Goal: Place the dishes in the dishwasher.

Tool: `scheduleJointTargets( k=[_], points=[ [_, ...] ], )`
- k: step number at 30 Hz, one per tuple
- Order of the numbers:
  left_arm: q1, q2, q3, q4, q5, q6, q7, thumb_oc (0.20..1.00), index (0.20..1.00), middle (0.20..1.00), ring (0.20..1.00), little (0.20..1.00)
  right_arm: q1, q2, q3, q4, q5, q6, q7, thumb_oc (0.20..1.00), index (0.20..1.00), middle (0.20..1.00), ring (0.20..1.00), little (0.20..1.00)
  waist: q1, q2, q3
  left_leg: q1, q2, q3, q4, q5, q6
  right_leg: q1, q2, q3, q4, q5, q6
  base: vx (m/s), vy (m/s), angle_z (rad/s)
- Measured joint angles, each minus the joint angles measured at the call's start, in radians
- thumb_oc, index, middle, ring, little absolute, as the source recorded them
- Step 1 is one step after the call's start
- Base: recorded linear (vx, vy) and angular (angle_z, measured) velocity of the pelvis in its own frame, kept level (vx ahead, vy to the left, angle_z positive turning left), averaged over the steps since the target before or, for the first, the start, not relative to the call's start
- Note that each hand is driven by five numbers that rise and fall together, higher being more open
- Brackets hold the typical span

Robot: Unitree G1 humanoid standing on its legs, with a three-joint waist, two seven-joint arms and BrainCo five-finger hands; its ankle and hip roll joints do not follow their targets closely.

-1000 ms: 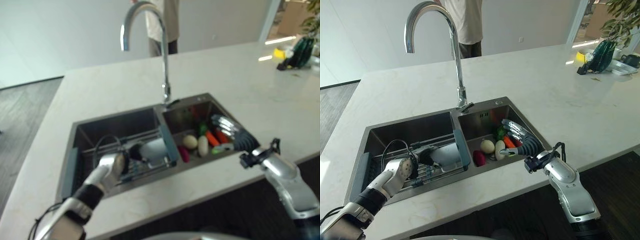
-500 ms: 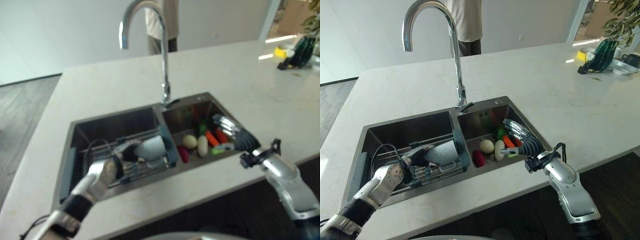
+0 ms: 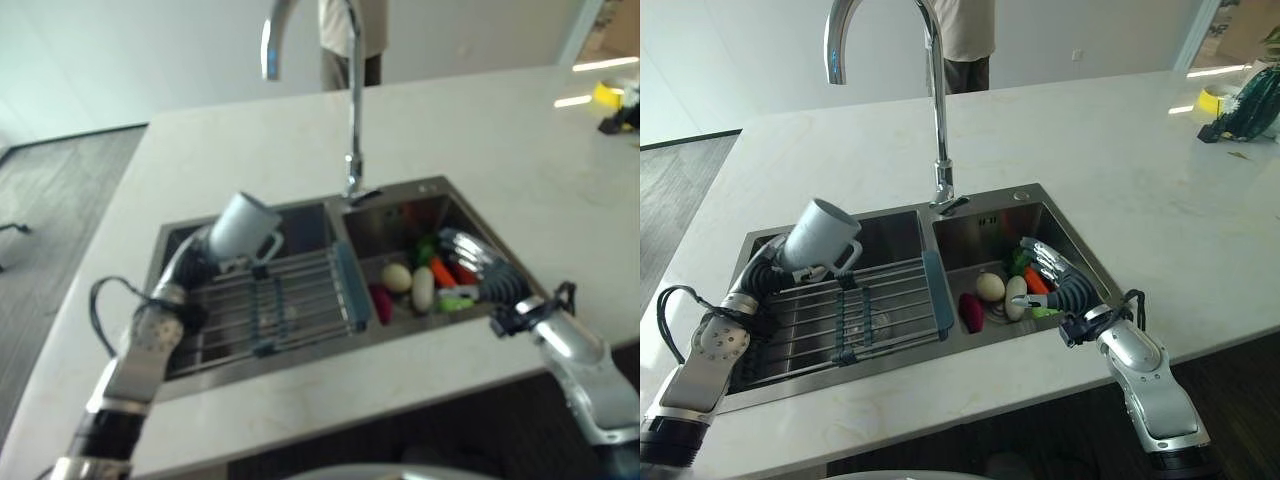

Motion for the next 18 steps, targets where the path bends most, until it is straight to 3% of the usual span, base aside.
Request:
scheduleJointTargets(
  k=[5,14,16,17,18],
  points=[
    [0.106,-0.107,0.054,-0.207,-0.135,-0.033,-0.010,0.200,0.200,0.200,0.200,0.200,0.052,0.033,-0.058,-0.032,-0.018,0.000,-0.007,1.000,1.000,1.000,1.000,1.000,0.018,0.000,0.000,-0.016,0.010,-0.033,0.002,0.003,-0.004,0.009,0.005,-0.040,0.008,-0.018,-0.009,-0.01,-0.146,0.20],
    [0.211,-0.150,0.087,-0.232,-0.322,-0.044,0.001,0.200,0.200,0.200,0.200,0.200,0.060,0.021,-0.069,-0.040,-0.018,-0.008,0.004,1.000,1.000,1.000,1.000,1.000,0.089,0.017,0.002,-0.070,0.052,-0.107,0.023,0.023,-0.034,-0.020,0.038,-0.107,0.111,-0.083,-0.046,-0.04,-0.170,0.23],
    [0.218,-0.168,0.083,-0.238,-0.330,-0.050,0.022,0.200,0.200,0.200,0.200,0.200,0.056,-0.007,-0.076,-0.040,-0.017,-0.026,0.001,1.000,1.000,1.000,1.000,1.000,0.153,0.038,0.035,-0.125,0.070,-0.184,0.047,0.049,-0.047,-0.049,0.055,-0.161,0.159,-0.104,-0.077,-0.17,-0.131,0.76],
    [0.229,-0.173,0.079,-0.229,-0.333,-0.064,0.024,0.200,0.200,0.200,0.200,0.200,0.050,-0.008,-0.069,-0.037,-0.015,-0.037,-0.011,1.000,1.000,1.000,1.000,1.000,0.178,0.052,0.049,-0.135,0.057,-0.193,0.016,0.087,-0.027,-0.044,0.062,-0.188,0.181,-0.110,-0.083,-0.35,-0.112,1.33],
    [0.224,-0.179,0.066,-0.225,-0.336,-0.076,0.022,0.200,0.200,0.200,0.200,0.200,0.045,-0.023,-0.069,-0.037,-0.013,-0.051,-0.029,1.000,1.000,1.000,1.000,1.000,0.168,0.033,0.064,-0.101,0.015,-0.179,-0.129,0.192,0.005,-0.053,0.014,-0.249,0.159,-0.104,-0.143,-0.34,-0.051,1.47]
  ],
)
